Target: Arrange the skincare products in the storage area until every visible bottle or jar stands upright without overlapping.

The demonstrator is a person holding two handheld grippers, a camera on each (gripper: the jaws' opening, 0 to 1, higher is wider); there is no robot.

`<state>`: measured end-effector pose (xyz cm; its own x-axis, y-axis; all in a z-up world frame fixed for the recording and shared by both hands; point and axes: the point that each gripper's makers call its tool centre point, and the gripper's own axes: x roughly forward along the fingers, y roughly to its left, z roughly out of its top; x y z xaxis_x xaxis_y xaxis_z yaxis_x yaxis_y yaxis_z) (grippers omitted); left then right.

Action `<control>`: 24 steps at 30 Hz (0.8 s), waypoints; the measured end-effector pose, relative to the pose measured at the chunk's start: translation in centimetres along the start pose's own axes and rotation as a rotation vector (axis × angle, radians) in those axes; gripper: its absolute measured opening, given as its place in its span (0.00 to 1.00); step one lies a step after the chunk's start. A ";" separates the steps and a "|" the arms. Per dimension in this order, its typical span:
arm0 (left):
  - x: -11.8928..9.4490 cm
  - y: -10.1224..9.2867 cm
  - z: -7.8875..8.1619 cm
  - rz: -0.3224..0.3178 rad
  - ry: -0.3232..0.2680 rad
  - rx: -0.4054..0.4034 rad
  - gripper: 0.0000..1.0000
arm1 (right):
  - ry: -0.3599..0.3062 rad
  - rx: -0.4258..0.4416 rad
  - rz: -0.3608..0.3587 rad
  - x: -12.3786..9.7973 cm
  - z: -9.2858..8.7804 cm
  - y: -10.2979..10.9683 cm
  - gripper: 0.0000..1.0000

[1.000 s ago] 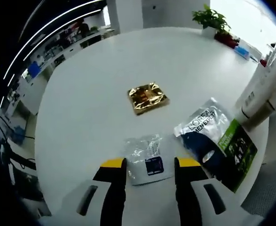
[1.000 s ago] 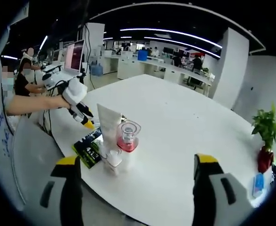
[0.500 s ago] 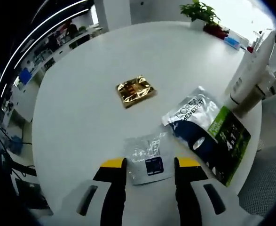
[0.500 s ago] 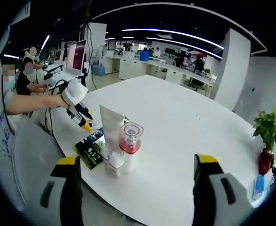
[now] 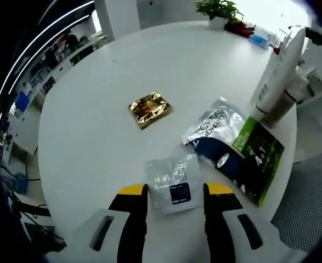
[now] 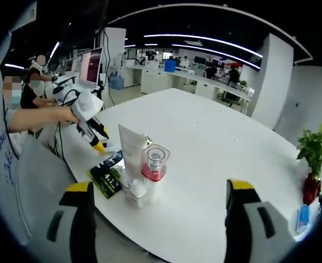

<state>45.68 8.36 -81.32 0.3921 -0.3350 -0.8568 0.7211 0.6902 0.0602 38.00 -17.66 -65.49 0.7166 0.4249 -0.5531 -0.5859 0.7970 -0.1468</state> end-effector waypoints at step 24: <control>-1.7 -2.7 -1.5 -0.158 0.076 0.292 0.37 | -0.011 0.008 -0.010 -0.8 0.0 0.2 1.00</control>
<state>42.22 7.98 -80.82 0.2273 -0.3668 -0.9021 0.9070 0.4170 0.0589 37.27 -17.89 -65.08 0.7265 0.4212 -0.5429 -0.5755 0.8047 -0.1459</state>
